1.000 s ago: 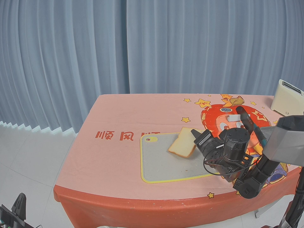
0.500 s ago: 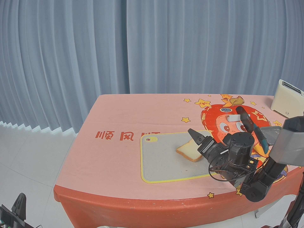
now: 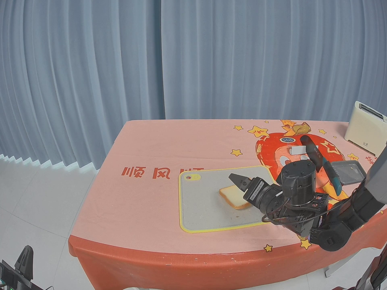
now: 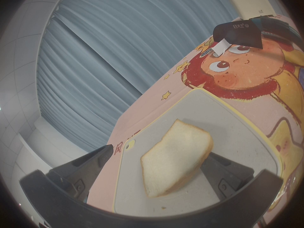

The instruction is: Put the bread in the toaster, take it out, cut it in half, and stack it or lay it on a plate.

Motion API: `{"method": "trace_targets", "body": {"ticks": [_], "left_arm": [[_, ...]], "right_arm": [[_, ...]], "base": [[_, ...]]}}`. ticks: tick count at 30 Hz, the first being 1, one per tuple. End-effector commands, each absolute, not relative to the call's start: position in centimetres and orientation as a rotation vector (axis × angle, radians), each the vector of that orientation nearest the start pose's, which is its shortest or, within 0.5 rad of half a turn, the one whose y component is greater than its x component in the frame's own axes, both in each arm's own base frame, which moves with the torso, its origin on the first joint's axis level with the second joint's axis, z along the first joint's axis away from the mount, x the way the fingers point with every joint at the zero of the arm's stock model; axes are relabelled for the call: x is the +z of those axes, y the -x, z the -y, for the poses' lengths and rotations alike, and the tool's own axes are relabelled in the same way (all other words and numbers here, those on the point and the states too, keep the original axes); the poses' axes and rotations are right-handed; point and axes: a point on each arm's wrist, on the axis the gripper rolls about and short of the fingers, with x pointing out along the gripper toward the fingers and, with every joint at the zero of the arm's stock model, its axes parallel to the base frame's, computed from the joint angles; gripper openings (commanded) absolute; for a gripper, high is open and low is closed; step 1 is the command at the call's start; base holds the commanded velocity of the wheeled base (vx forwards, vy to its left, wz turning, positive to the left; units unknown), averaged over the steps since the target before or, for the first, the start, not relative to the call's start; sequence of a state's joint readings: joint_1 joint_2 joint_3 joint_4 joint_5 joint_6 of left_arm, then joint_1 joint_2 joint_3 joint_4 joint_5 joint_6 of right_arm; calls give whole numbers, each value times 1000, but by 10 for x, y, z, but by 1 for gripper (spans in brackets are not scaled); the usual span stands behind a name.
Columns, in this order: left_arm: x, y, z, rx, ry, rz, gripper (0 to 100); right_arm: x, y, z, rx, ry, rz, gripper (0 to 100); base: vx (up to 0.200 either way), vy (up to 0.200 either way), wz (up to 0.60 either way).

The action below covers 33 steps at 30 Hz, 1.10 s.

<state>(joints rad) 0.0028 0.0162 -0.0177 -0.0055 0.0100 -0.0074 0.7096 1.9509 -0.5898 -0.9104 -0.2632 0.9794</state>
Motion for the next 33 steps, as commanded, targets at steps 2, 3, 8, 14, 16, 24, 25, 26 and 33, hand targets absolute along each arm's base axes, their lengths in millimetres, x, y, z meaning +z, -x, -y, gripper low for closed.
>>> {"method": "trace_targets", "body": {"ticks": [2,3,8,14,16,24,25,26,33], "left_arm": [[76,23,0,14,8,6,0],[76,23,0,14,8,6,0],[76,23,0,14,8,6,0],[76,23,0,14,8,6,0],[76,23,0,14,8,6,0],[76,23,0,14,8,6,0],[76,23,0,14,8,6,0],[76,23,0,14,8,6,0],[76,23,0,14,8,6,0]], "right_arm": [[100,-238,-201,234,-757,-551,100],[100,-238,-201,234,-757,-551,100],[112,-228,-195,241,-738,-607,100],[122,-217,-186,233,-727,-627,100],[127,-211,-180,241,-729,-619,100],[148,-178,-152,306,-701,-554,100],[155,-171,-146,332,-712,-535,100],[159,-168,-143,344,-719,-519,100],[172,-148,-118,394,-667,-422,100]], "base": [[0,0,0],[0,0,0],[0,0,0],[0,0,0],[0,0,0],[0,0,0],[0,0,0],[0,0,0],[0,0,0]]}}
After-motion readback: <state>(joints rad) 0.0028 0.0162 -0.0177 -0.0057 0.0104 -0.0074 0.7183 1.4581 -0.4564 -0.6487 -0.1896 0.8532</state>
